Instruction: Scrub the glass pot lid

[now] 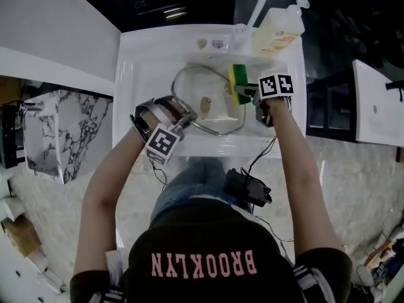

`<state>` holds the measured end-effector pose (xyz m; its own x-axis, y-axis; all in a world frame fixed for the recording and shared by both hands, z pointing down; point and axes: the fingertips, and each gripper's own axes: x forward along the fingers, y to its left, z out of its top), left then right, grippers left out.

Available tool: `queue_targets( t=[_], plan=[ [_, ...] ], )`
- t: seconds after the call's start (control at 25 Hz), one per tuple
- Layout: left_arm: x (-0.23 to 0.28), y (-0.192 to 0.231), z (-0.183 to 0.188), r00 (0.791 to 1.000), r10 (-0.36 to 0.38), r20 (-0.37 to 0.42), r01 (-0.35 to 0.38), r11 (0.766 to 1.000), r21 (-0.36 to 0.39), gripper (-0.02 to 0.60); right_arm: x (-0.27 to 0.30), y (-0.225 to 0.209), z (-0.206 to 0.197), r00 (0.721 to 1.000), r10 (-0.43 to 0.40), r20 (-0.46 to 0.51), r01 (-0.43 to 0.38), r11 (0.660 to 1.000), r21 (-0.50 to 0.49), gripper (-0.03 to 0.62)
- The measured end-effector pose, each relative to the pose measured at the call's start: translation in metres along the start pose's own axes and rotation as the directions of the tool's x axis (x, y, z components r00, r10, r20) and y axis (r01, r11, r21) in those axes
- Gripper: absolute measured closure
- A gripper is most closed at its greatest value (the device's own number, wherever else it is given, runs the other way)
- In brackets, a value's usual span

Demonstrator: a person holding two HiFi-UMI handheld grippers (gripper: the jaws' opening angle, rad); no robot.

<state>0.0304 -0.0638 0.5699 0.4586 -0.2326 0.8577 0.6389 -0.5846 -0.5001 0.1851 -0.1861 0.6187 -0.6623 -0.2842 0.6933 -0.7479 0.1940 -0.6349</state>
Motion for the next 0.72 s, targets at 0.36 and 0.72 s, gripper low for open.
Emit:
queue_targets(
  t=[0.36, 0.72],
  plan=[
    [0.001, -0.002, -0.003, 1.0, 0.0, -0.031, 0.0, 1.0, -0.014, 0.546, -0.069, 0.038, 0.017, 0.941, 0.015, 0.337, 0.009, 0.998, -0.067, 0.321],
    [0.001, -0.005, 0.0, 0.996, -0.089, -0.012, 0.088, 0.991, -0.102, 0.545, -0.131, 0.079, 0.0, 0.842, -0.09, 0.531, 0.2, 0.968, -0.153, 0.319]
  ],
)
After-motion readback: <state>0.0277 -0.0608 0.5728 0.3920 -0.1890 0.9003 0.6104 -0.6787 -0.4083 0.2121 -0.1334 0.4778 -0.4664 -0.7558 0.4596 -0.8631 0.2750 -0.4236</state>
